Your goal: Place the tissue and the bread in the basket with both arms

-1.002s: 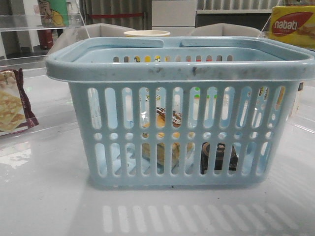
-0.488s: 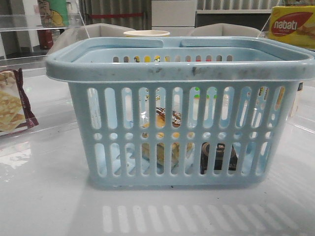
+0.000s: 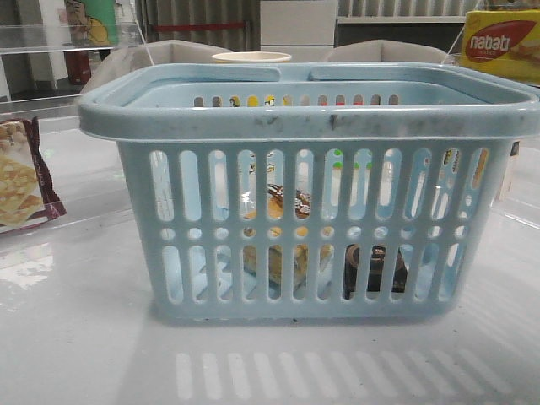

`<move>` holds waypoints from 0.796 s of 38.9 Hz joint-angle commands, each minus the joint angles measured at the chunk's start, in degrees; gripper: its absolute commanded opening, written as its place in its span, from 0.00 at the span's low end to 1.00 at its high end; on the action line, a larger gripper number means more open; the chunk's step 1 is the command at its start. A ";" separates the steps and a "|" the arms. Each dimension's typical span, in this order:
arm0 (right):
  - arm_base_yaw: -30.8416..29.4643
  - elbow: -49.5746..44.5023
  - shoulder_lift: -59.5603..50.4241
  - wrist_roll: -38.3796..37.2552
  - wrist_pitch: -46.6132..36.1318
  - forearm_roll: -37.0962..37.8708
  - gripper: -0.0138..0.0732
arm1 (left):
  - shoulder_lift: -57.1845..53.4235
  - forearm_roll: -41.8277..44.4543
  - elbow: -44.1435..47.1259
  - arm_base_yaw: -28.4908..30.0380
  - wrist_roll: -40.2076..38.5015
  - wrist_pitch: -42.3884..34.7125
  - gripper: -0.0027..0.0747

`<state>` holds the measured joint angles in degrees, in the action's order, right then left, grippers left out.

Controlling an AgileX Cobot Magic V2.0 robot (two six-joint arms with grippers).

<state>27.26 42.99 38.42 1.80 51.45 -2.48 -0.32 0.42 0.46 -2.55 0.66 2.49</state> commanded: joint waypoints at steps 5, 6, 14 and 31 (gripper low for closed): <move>0.02 1.42 -0.16 0.29 -3.13 0.57 0.22 | -1.15 -0.42 -0.13 0.08 -0.66 -5.25 0.15; 0.02 1.42 -0.16 0.29 -3.13 0.57 0.22 | -1.15 -0.42 -0.13 0.08 -0.66 -5.25 0.15; 0.02 1.42 -0.16 0.29 -3.13 0.57 0.22 | -1.15 -0.42 -0.13 0.08 -0.66 -5.25 0.15; -7.98 -4.89 -10.12 0.29 -7.20 0.87 0.22 | -1.04 -0.42 -0.13 0.08 -0.66 -5.25 0.15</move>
<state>22.60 38.88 31.41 1.80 50.74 -2.48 -0.32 0.42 0.46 -2.55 0.66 2.49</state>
